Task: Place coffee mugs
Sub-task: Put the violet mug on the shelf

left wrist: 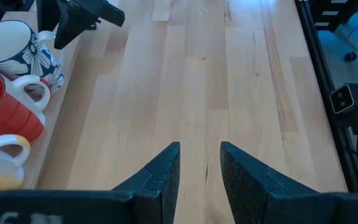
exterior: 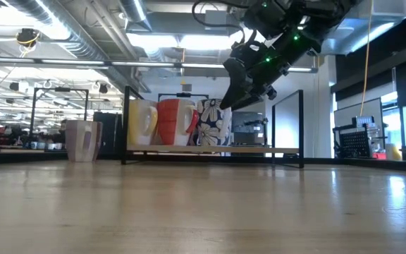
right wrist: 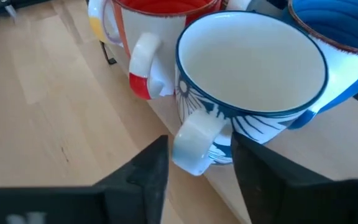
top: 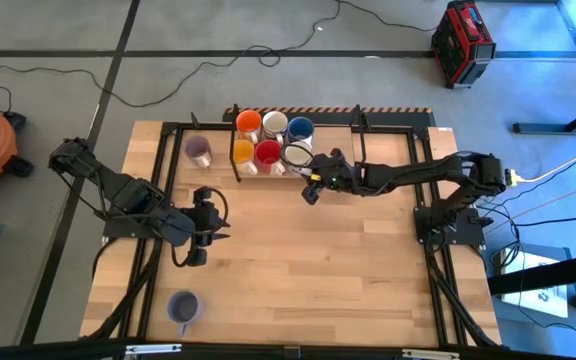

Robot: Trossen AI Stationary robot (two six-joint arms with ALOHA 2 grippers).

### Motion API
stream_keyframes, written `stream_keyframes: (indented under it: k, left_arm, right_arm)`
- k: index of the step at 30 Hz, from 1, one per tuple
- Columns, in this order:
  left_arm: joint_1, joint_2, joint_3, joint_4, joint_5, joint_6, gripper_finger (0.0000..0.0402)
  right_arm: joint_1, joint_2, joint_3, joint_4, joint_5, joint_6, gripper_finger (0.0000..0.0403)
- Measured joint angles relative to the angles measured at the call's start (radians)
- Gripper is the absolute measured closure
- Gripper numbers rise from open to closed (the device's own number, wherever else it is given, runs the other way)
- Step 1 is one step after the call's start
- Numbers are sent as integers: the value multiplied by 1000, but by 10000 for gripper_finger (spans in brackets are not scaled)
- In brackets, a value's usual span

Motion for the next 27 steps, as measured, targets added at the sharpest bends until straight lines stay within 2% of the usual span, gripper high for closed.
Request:
stream_keyframes:
  k: [2, 6, 11, 14, 21, 27]
  left_arm:
    - [0, 0, 0, 0, 0, 0, 292]
    - [0, 0, 0, -1, 0, 0, 292]
    - [0, 0, 0, -8, 0, 1, 292]
    - [0, 0, 0, -14, 0, 1, 292]
    - [0, 0, 0, -23, 2, 1, 278]
    - [31, 0, 0, -23, 12, 3, 220]
  right_arm:
    - [0, -5, 0, -11, -9, 1, 225]
    - [0, -36, 55, -147, -73, 27, 203]
    - [13, -84, 141, -347, -174, 82, 197]
    - [48, -114, 180, -460, -176, 136, 197]
    - [252, -158, 200, -509, -149, 319, 196]
    - [486, -146, 199, -514, 12, 494, 196]
